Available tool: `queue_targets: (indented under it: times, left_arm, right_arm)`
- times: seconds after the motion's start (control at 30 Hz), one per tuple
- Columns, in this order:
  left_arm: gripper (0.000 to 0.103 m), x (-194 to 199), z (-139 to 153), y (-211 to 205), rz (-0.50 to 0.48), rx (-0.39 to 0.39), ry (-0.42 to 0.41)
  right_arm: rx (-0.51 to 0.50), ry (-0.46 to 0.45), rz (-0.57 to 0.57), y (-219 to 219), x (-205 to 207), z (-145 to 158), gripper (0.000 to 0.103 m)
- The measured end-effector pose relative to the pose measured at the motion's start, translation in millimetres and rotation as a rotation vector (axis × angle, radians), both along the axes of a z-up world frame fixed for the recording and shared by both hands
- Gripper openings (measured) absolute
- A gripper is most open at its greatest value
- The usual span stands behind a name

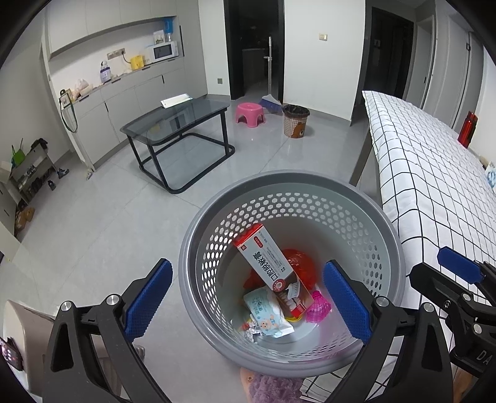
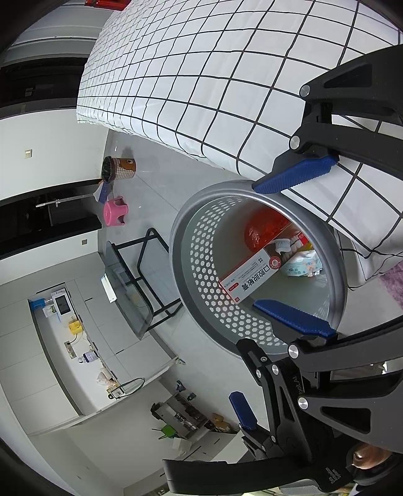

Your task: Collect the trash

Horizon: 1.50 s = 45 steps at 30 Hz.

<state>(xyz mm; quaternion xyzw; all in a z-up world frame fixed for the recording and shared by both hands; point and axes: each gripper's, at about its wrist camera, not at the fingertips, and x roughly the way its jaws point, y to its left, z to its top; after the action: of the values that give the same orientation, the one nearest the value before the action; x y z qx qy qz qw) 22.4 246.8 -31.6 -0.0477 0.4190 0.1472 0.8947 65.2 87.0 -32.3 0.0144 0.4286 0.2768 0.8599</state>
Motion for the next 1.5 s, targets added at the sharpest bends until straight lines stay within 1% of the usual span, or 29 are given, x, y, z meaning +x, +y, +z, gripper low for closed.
queue_targets:
  times: [0.27,1.5]
  left_arm:
    - [0.096,0.3,1.8,-1.3,0.002,0.006,-0.014]
    - [0.096,-1.0,1.5,0.3,0.010,0.014,-0.009]
  right_arm:
    - [0.001,0.000,0.000,0.8,-0.6,-0.8,0.068]
    - [-0.001,-0.003,0.003,-1.4,-3.1,1.0,0.068]
